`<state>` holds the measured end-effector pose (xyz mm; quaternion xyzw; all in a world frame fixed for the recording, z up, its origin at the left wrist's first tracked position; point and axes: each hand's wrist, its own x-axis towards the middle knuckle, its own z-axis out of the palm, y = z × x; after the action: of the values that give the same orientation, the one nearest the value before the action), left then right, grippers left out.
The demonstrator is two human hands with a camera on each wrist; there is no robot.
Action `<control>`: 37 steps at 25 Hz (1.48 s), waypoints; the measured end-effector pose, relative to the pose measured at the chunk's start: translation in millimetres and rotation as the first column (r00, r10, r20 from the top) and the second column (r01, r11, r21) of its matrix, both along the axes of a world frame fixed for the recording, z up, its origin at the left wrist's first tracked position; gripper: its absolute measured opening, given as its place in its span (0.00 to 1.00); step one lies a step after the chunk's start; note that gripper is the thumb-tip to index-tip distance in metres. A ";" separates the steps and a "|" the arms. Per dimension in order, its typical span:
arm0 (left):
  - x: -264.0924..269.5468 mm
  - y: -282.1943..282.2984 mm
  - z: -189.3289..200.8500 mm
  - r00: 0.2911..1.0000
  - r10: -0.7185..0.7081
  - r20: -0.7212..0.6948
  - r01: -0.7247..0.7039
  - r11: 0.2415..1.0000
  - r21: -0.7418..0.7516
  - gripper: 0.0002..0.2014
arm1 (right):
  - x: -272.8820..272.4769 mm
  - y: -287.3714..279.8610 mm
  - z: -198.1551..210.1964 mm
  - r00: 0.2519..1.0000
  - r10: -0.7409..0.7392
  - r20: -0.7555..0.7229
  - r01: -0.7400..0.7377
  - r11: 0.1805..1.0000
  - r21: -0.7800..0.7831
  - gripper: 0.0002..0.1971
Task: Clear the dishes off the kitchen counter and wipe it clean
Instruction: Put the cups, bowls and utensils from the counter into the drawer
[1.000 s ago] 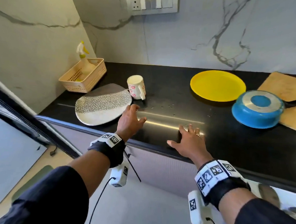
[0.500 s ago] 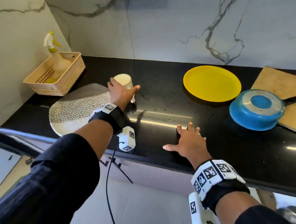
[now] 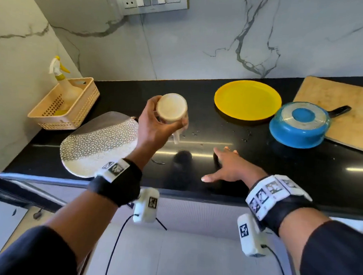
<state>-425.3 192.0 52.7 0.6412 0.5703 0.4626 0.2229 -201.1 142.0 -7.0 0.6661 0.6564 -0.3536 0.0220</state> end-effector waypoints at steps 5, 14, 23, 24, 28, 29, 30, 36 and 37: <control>67.5 -116.7 -1.9 0.949 -0.307 0.071 0.313 0.947 -0.079 0.38 | 66.2 -87.4 36.8 0.901 -0.043 -0.432 0.192 0.932 0.308 0.56; 263.0 -291.8 -42.2 0.606 -0.766 0.212 0.792 0.559 -0.246 0.41 | 236.6 -319.6 4.7 0.838 -0.119 -0.533 0.352 0.864 0.360 0.52; 414.8 -394.8 -121.9 0.682 -0.716 0.152 0.620 0.455 -0.639 0.47 | 408.3 -403.6 -36.3 0.962 -0.029 -0.271 0.085 0.977 0.196 0.46; 420.6 -400.2 -126.6 0.659 -0.745 0.103 0.591 0.428 -0.683 0.46 | 422.1 -410.5 -42.1 0.973 -0.022 -0.231 0.056 0.988 0.141 0.46; 427.6 -416.8 -142.0 0.575 -0.812 -0.100 0.456 0.420 -0.785 0.38 | 453.4 -438.9 -69.7 0.998 0.057 -0.034 -0.056 0.998 0.021 0.43; 428.3 -419.6 -144.1 0.568 -0.814 -0.123 0.433 0.422 -0.796 0.36 | 455.3 -442.6 -75.9 0.998 0.063 0.009 -0.063 0.998 0.007 0.42; 429.7 -421.5 -146.9 0.559 -0.818 -0.137 0.412 0.418 -0.809 0.34 | 456.4 -443.8 -81.3 0.998 0.060 0.034 -0.060 0.998 0.004 0.42; 440.1 -426.1 -164.8 0.495 -0.857 -0.146 0.357 0.354 -0.864 0.33 | 451.9 -432.2 -109.2 0.988 0.107 0.111 -0.108 0.994 -0.001 0.44; 441.5 -425.9 -167.0 0.497 -0.855 -0.148 0.357 0.357 -0.863 0.33 | 450.2 -430.9 -112.3 0.980 0.133 0.151 -0.133 0.991 -0.006 0.44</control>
<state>16.2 -234.0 -114.2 0.7679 0.4375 -0.1629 0.4386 249.1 -288.9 -119.4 0.6456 0.6966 -0.2987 0.0937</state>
